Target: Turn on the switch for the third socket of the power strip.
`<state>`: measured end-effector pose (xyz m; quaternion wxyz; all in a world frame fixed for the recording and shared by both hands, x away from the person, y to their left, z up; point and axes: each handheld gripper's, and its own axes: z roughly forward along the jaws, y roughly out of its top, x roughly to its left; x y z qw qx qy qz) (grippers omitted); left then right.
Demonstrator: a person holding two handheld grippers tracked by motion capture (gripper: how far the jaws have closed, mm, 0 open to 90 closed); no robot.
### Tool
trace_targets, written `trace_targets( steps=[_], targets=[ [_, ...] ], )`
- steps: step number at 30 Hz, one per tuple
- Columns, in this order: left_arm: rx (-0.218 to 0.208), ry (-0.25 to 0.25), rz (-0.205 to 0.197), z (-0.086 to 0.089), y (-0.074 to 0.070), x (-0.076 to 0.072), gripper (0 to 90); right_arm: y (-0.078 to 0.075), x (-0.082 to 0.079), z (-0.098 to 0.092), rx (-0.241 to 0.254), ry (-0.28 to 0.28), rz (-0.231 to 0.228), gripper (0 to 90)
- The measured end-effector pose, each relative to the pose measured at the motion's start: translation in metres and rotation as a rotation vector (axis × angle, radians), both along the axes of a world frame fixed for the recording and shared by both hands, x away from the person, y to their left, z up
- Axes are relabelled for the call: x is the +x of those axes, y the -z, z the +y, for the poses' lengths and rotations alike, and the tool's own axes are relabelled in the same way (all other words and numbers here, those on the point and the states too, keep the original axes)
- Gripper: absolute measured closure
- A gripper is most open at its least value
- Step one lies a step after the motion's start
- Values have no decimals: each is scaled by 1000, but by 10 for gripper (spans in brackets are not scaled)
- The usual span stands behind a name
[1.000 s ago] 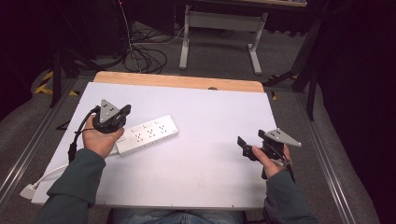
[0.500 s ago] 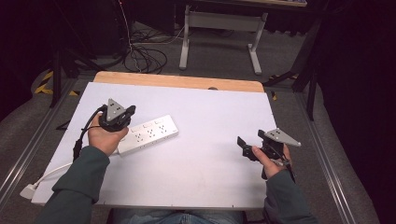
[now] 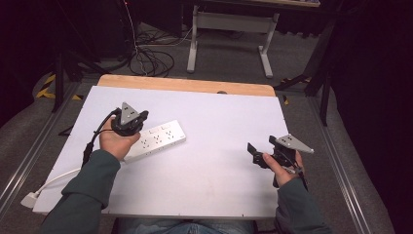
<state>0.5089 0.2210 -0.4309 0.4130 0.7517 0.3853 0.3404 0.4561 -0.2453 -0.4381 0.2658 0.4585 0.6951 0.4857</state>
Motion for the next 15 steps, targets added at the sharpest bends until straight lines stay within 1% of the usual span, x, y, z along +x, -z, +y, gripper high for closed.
trace_targets(
  steps=[4, 8, 11, 15],
  targets=[
    [2, 10, 7, -3, 2, 2, 899, 0, 0, 0, -3, -2, -1, 95],
    [14, 20, 16, -7, 4, 5, 899, 0, -1, 0, -4, -3, -4, 95],
    [26, 36, 26, -12, 6, 7, 899, 0, -1, 1, -3, -5, -3, 95],
    [29, 45, 40, -18, 10, 11, 900, 0, -1, 1, -1, -2, -2, 95]
  ],
)
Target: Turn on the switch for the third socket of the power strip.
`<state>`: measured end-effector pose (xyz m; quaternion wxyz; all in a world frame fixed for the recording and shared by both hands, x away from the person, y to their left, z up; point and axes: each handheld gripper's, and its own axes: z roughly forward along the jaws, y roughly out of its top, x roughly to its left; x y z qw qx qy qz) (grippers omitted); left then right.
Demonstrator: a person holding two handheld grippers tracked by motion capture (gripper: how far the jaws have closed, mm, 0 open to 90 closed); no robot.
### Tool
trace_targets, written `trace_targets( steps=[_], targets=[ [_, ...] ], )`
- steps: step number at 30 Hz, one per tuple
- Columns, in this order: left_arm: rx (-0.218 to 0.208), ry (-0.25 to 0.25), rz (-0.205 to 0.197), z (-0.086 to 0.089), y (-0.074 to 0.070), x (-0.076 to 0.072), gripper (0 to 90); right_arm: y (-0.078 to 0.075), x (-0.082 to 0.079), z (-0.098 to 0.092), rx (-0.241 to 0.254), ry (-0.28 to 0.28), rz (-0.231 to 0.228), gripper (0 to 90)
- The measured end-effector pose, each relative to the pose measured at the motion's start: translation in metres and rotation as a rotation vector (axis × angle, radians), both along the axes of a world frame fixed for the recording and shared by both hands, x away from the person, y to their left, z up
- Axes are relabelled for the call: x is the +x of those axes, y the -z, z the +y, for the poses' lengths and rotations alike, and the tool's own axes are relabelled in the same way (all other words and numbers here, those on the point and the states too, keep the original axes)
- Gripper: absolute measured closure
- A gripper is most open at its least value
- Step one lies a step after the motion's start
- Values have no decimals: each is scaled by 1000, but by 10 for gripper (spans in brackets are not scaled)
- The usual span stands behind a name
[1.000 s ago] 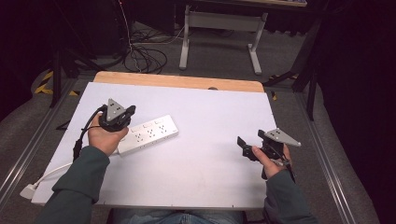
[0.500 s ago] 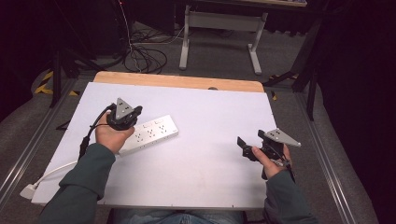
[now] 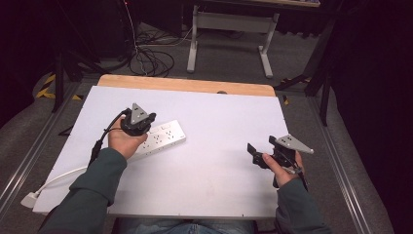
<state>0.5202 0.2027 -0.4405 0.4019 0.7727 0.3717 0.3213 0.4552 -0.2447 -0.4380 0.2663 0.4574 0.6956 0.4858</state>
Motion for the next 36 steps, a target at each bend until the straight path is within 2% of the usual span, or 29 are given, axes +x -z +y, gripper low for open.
trace_targets(
  steps=[8, 18, 19, 33, 36],
  targets=[
    [13, 22, 23, -10, 5, 6, 900, 0, -1, -1, -2, 0, 0, 95],
    [50, 53, 47, -19, 7, 11, 900, 0, -5, -4, 1, 12, -2, 95],
    [43, 54, 55, -19, 8, 11, 900, 0, -5, -5, 0, 13, 0, 95],
    [87, 63, 121, -24, 11, 20, 900, 0, -10, -9, -3, 28, 2, 95],
    [97, 72, 147, -29, 12, 21, 899, 1, -11, -10, -6, 32, 1, 95]
  ],
)
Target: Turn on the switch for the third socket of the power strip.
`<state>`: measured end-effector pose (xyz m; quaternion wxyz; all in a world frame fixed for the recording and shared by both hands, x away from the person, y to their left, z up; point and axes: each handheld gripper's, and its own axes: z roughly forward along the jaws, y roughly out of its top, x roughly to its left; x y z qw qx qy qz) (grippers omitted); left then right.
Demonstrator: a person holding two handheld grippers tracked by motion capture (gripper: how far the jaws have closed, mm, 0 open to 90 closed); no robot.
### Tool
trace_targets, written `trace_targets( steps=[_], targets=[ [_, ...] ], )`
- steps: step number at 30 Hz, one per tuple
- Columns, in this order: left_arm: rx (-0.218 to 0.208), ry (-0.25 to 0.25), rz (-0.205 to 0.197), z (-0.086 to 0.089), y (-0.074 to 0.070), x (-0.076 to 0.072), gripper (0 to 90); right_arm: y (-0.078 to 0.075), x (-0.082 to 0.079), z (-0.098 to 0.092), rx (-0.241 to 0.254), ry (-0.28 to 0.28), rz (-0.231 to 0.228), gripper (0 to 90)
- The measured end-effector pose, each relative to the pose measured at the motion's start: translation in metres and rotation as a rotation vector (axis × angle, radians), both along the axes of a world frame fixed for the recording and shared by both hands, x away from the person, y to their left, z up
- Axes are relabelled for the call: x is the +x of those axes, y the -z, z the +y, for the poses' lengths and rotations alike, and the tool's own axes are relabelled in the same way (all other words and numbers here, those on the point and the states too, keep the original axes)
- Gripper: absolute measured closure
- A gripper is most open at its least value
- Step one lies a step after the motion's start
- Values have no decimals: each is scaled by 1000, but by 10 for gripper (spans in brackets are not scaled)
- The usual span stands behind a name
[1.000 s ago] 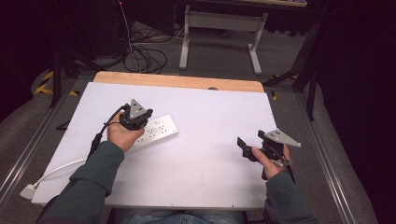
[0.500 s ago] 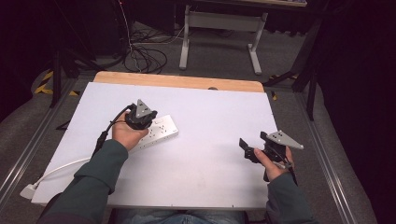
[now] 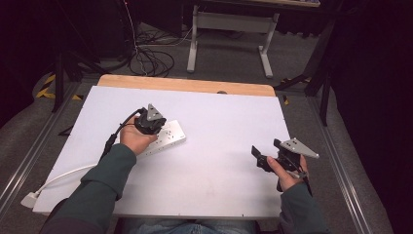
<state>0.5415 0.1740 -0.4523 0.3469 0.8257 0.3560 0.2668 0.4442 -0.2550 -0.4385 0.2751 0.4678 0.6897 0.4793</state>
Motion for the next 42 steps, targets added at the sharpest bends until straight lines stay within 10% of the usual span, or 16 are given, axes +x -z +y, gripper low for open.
trace_targets(
  steps=[22, 42],
  targets=[
    [90, -8, 91, -10, 9, 12, 899, 0, -5, -5, 0, 19, 1, 95],
    [71, -25, 100, -9, 9, 12, 899, 0, -5, -4, 5, 19, 2, 95]
  ],
)
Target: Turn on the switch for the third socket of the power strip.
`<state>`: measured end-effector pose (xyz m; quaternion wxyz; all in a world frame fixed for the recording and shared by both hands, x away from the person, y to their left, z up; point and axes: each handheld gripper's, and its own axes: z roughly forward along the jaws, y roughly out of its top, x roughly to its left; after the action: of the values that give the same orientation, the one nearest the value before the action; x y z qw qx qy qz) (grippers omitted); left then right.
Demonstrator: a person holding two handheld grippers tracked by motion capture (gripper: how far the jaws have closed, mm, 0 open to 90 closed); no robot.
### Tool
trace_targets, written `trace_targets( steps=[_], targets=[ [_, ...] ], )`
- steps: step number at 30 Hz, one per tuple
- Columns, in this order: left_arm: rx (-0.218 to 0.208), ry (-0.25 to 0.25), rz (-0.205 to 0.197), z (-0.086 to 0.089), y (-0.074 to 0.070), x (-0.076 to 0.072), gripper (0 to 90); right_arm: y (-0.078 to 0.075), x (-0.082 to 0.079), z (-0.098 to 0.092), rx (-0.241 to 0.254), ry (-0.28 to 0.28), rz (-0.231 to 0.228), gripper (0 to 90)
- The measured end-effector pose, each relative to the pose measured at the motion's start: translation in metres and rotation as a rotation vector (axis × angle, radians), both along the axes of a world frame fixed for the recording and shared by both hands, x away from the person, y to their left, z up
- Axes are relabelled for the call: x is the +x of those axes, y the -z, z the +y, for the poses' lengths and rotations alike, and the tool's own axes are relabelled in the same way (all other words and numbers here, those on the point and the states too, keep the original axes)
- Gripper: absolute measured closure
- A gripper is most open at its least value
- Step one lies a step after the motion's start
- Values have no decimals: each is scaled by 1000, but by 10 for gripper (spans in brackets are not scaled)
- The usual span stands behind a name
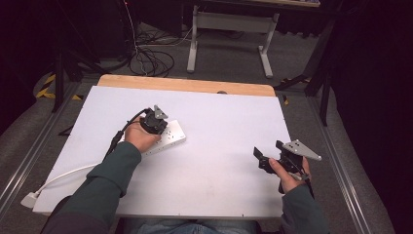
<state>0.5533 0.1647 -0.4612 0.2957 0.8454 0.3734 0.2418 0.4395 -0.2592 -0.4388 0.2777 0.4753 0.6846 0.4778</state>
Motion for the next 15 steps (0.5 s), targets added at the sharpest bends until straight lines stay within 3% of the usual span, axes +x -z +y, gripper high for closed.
trace_targets(
  steps=[9, 12, 15],
  targets=[
    [-10, -21, 5, -1, 0, -1, 899, 0, 0, 0, -3, -3, -2, 95],
    [10, -28, 11, 0, 1, -2, 900, 0, 0, 0, -2, -2, -2, 95],
    [-28, -44, 23, 4, 1, -2, 900, -1, 0, 0, -3, -3, -4, 95]
  ],
)
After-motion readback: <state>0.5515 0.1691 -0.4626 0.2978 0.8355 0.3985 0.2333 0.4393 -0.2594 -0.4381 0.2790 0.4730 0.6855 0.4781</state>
